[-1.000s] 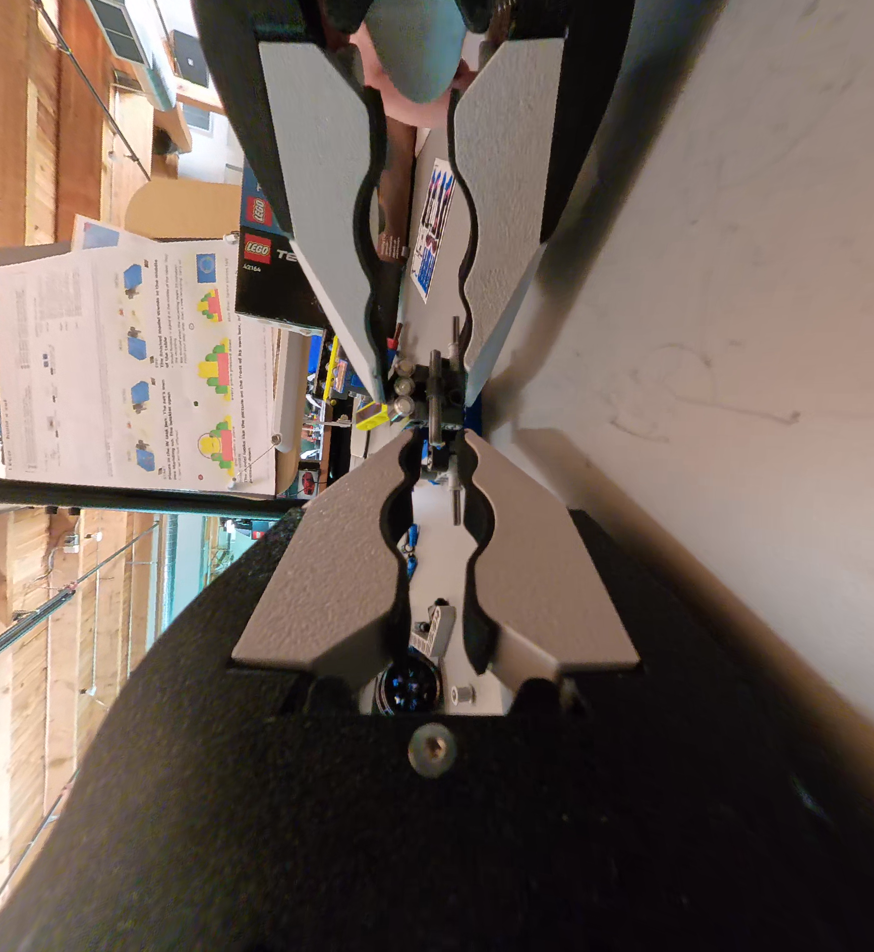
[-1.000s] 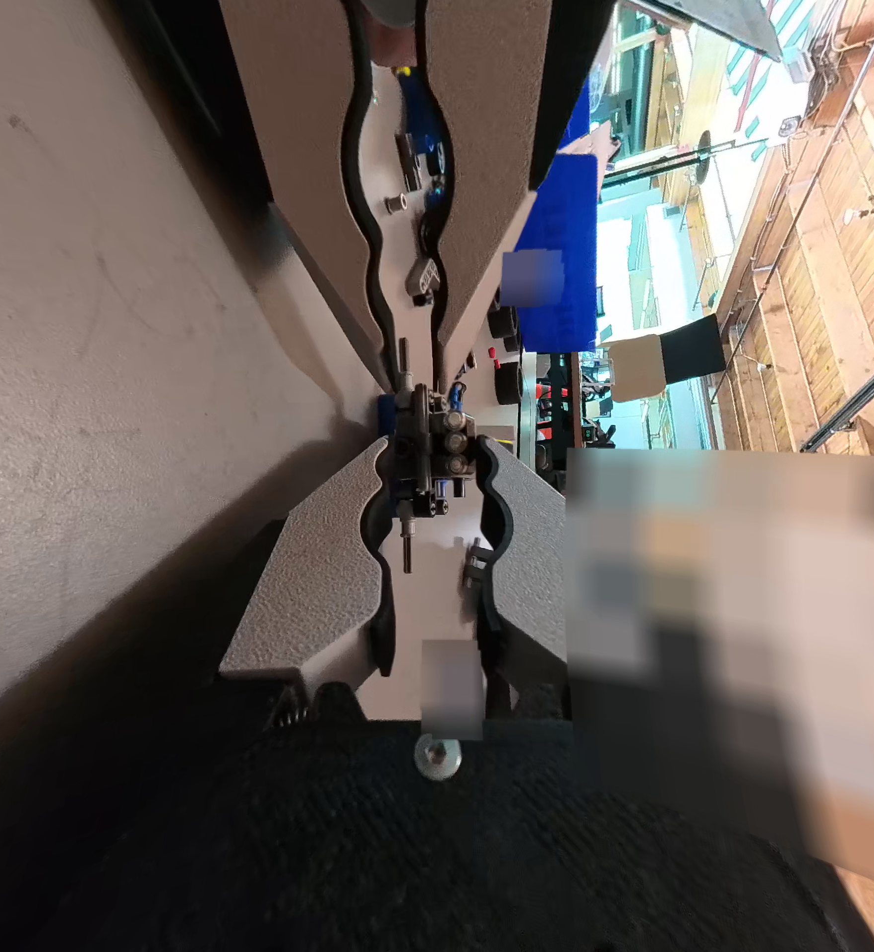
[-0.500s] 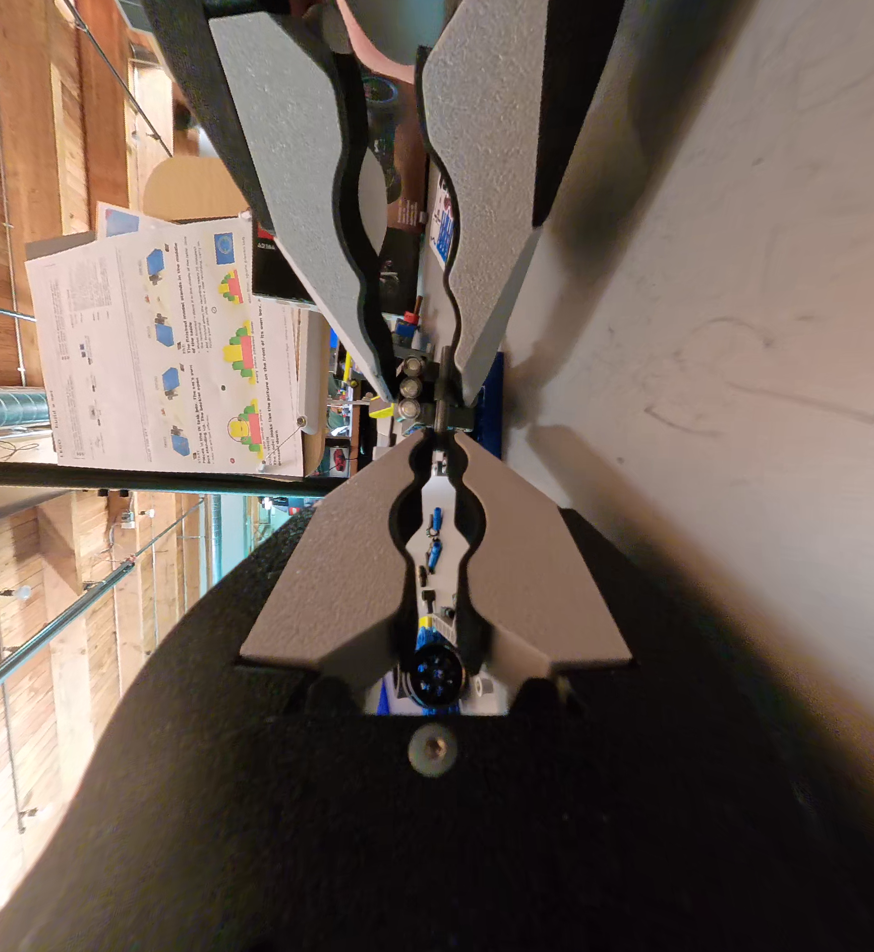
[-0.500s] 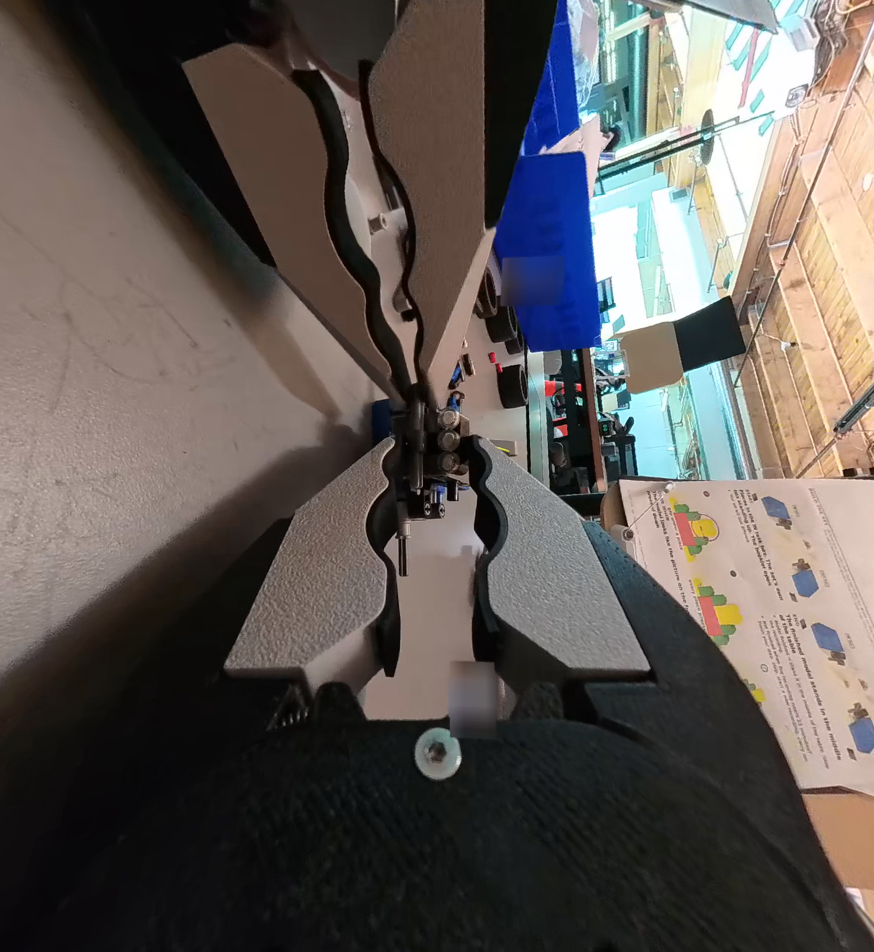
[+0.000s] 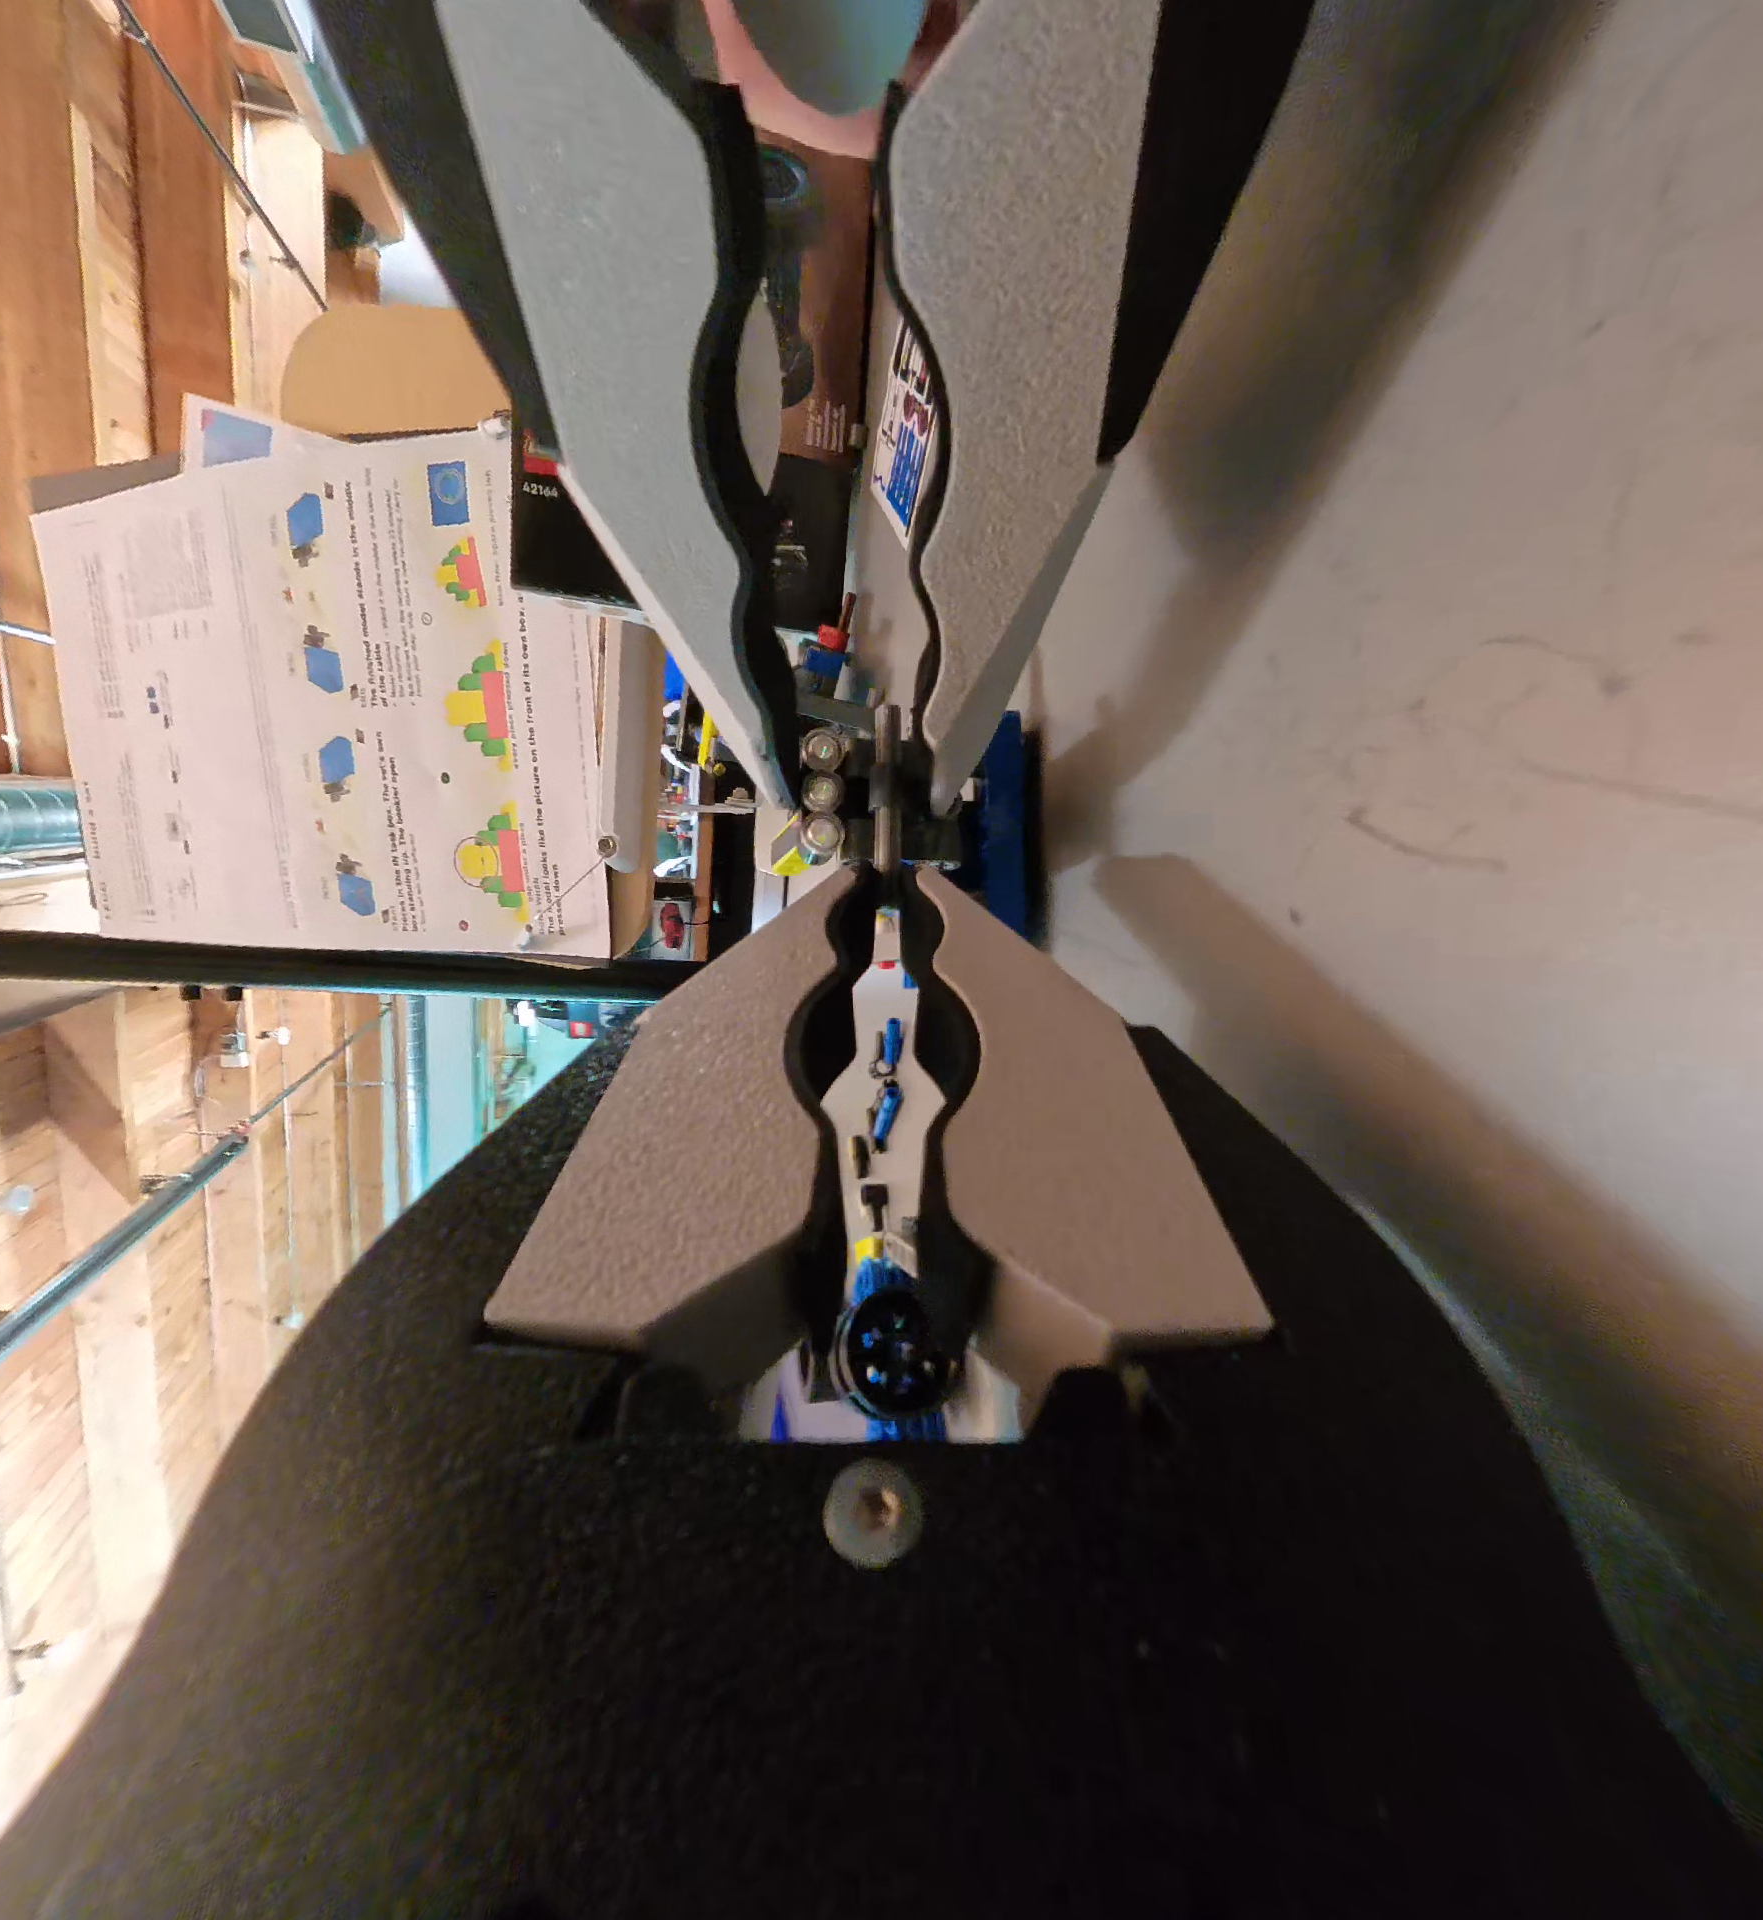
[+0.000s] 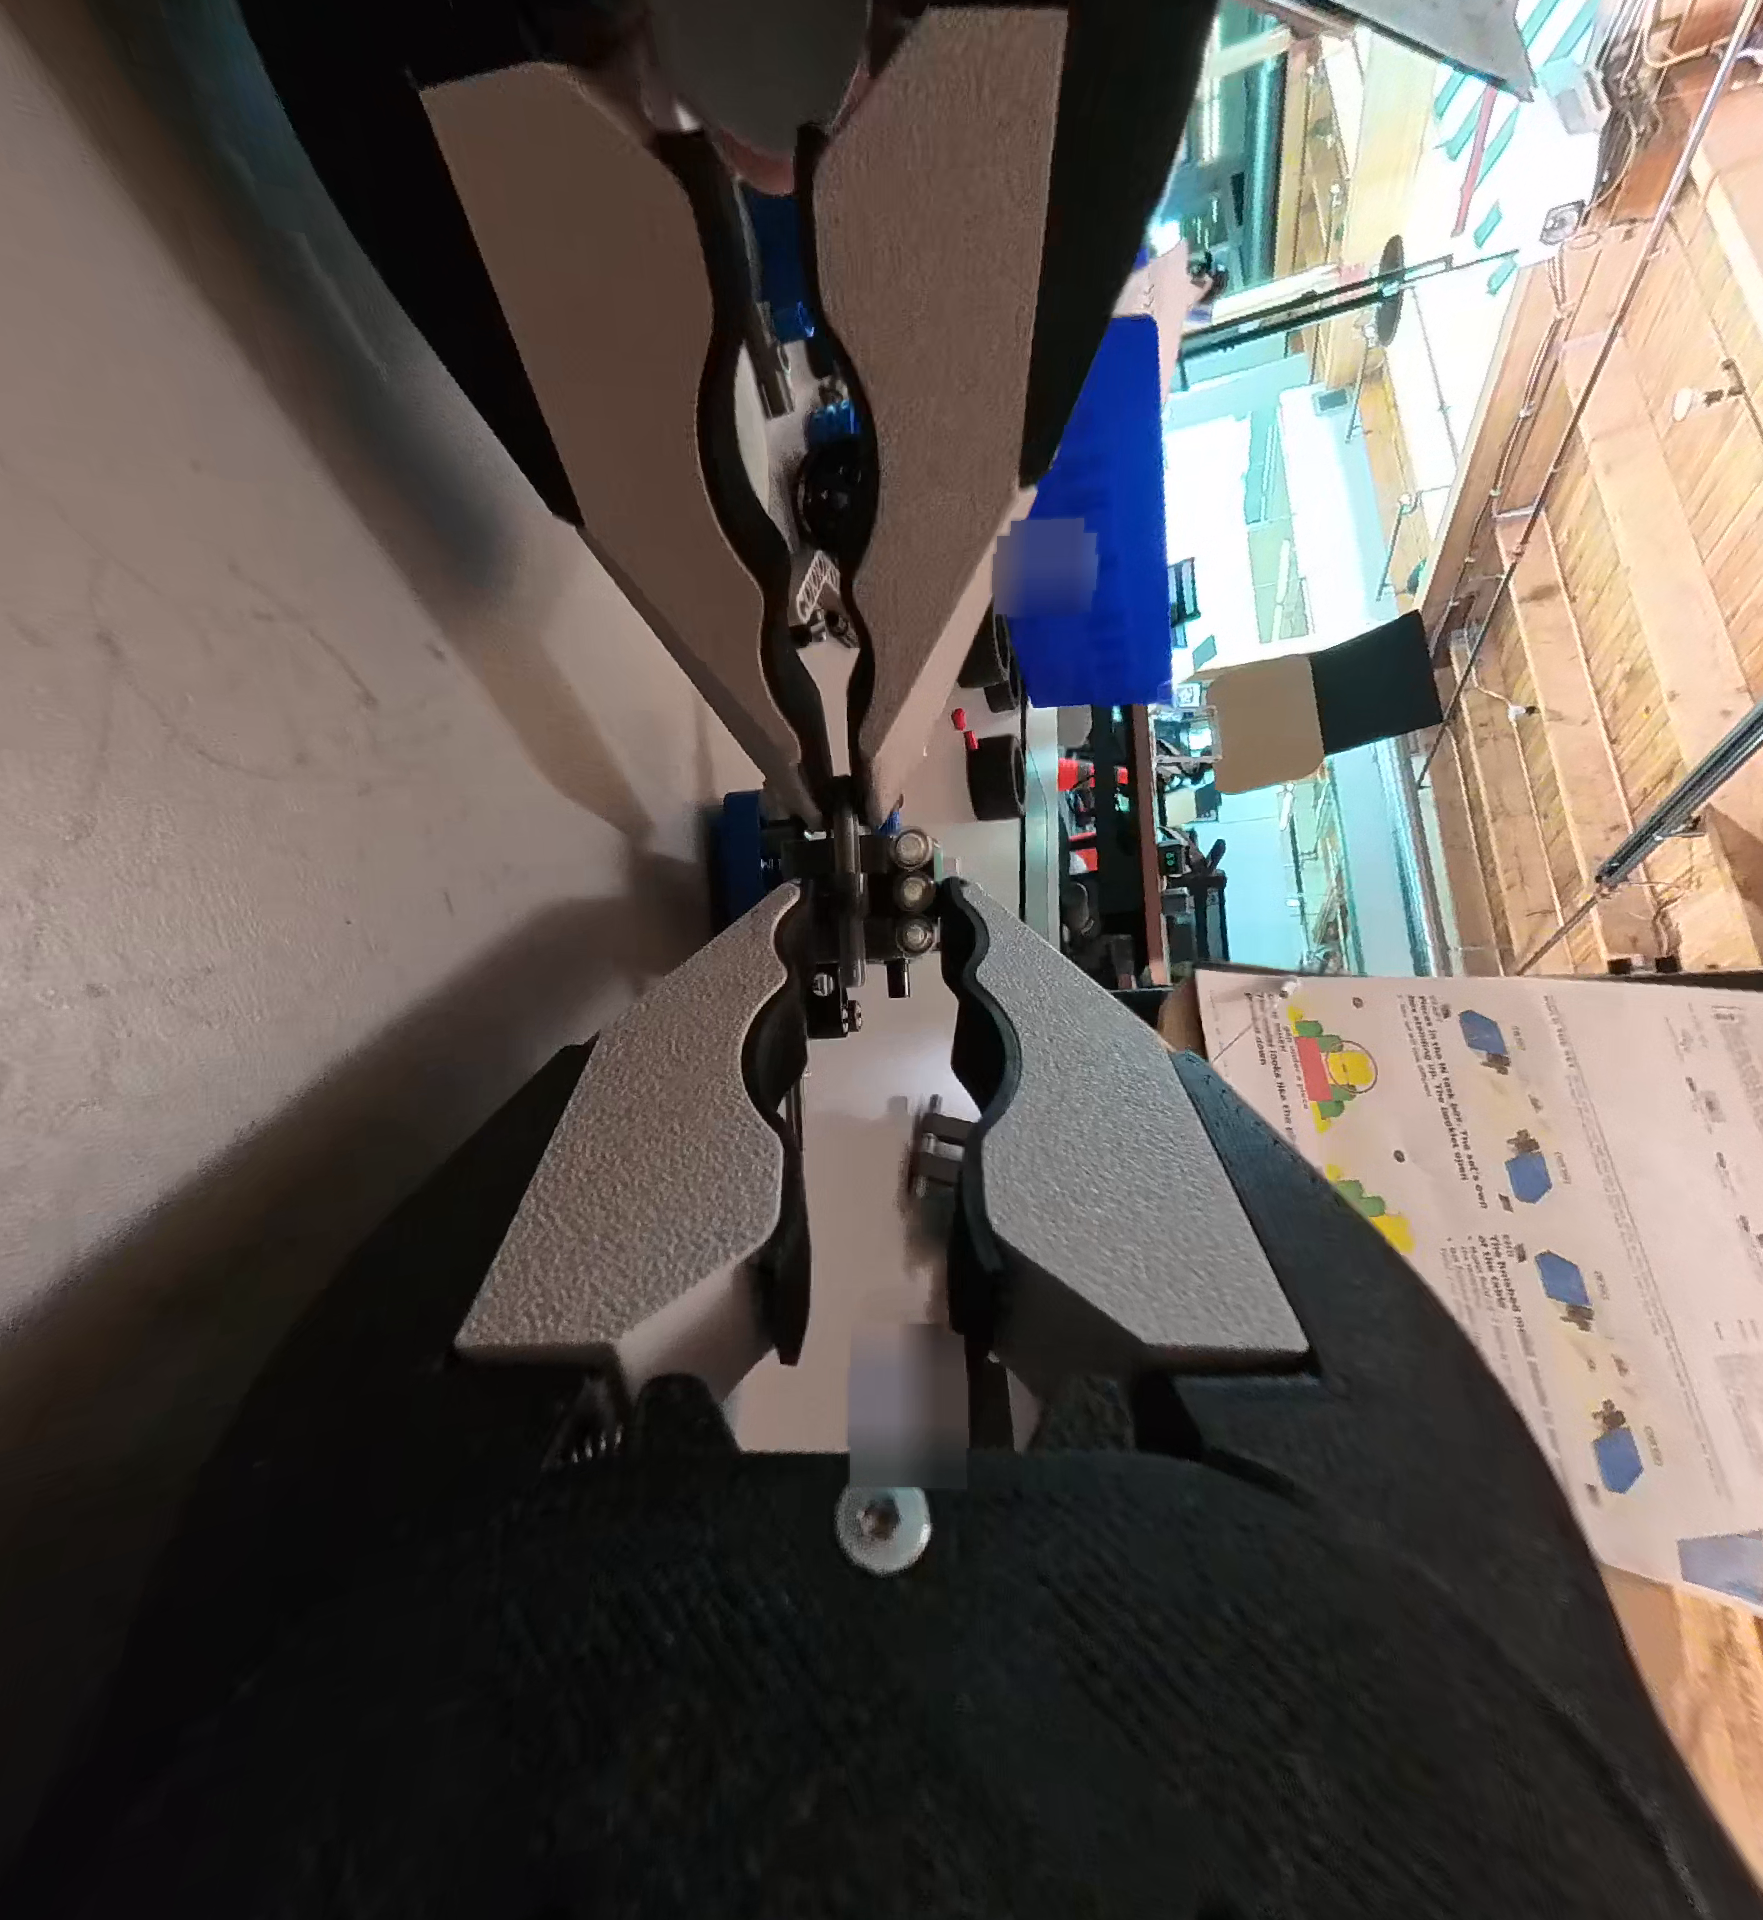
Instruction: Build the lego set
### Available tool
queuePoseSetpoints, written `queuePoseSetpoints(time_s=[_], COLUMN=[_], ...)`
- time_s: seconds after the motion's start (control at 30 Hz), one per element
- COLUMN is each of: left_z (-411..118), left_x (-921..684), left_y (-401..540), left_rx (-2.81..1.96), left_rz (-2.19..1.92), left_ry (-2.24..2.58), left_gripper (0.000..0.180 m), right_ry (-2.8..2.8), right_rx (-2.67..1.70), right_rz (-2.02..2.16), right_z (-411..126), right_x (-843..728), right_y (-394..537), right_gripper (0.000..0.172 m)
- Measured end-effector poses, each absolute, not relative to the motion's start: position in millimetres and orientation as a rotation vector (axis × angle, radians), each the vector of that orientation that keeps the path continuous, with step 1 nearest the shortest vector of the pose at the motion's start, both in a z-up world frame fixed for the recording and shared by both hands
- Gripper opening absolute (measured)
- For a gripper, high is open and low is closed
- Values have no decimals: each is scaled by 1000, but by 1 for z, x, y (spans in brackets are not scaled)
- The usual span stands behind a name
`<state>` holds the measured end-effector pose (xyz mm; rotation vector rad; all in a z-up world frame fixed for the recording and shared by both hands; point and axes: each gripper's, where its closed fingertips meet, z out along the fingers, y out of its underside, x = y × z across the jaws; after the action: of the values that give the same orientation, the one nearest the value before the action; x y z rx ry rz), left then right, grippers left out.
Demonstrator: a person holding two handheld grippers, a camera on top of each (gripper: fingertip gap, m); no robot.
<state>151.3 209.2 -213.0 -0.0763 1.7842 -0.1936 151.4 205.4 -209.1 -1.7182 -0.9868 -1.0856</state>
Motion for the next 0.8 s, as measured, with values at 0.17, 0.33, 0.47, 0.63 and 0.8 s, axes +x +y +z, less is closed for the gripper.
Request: queuePoseSetpoints(time_s=[0.17, 0.33, 0.47, 0.63, 0.8], left_z=[-210, -212, -212, -213, -214], left_x=[153, 154, 153, 152, 151], left_y=[212, 212, 214, 213, 213], left_rx=[-90, -76, -66, -32, -34], left_rz=[-181, -175, -169, -152, -171], left_ry=[1773, 1781, 1781, 1774, 1782], left_gripper=[0, 0, 1, 1, 1], right_ry=[-958, -968, -948, -1011, -1078], right_rx=[-1713, -1694, -1668, -1599, -1635], right_rz=[-1123, -1104, -1119, -1201, -1185], right_z=[-205, -207, -204, -199, -211], right_x=[151, 151, 156, 151, 148], right_y=[208, 207, 204, 205, 202], right_gripper=[16, 17, 31, 33, 21])
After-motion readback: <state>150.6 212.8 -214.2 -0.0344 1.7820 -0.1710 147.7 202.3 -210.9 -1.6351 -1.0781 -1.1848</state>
